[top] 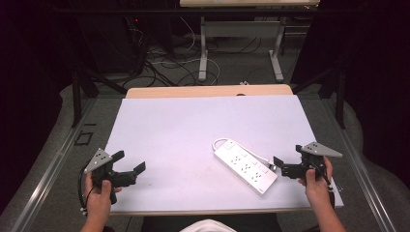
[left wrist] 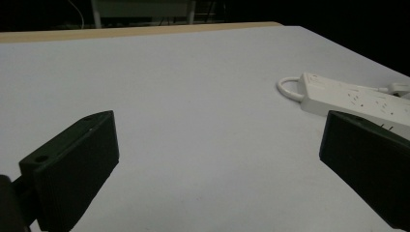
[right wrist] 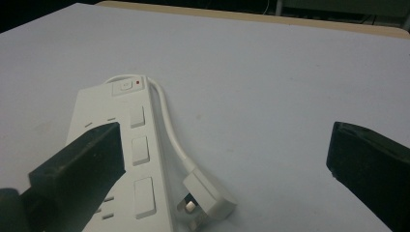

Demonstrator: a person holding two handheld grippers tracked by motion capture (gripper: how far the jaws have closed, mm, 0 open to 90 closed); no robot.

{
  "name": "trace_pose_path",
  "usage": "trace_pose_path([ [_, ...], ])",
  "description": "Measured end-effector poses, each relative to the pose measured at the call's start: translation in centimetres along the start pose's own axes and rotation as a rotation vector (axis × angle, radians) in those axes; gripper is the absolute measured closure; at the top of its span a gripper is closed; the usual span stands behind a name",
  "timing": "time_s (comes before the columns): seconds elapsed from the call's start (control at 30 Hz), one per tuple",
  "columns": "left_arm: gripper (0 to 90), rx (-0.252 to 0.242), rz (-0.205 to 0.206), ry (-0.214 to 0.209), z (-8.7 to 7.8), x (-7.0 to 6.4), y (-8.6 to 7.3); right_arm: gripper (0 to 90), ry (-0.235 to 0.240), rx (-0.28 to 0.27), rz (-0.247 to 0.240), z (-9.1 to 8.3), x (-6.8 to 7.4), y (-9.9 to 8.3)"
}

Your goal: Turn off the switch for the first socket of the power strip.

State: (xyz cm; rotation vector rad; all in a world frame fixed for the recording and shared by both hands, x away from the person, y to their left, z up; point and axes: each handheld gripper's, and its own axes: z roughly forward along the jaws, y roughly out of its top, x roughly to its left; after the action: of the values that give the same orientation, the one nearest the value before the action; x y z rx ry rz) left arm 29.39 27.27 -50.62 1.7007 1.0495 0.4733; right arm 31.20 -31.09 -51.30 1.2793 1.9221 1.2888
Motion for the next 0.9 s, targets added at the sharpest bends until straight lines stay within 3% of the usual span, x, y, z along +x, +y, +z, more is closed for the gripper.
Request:
trace_pose_path([
  [0.23,0.3,0.009,-0.006,0.019,0.3,0.0,-0.2,0.0,-0.002,0.012,0.018,0.0,0.0,0.1],
  [0.9,0.3,0.004,-0.001,0.034,0.5,-0.4,-0.3,0.0,0.009,0.057,-0.047,0.2,1.0,1.0],
])
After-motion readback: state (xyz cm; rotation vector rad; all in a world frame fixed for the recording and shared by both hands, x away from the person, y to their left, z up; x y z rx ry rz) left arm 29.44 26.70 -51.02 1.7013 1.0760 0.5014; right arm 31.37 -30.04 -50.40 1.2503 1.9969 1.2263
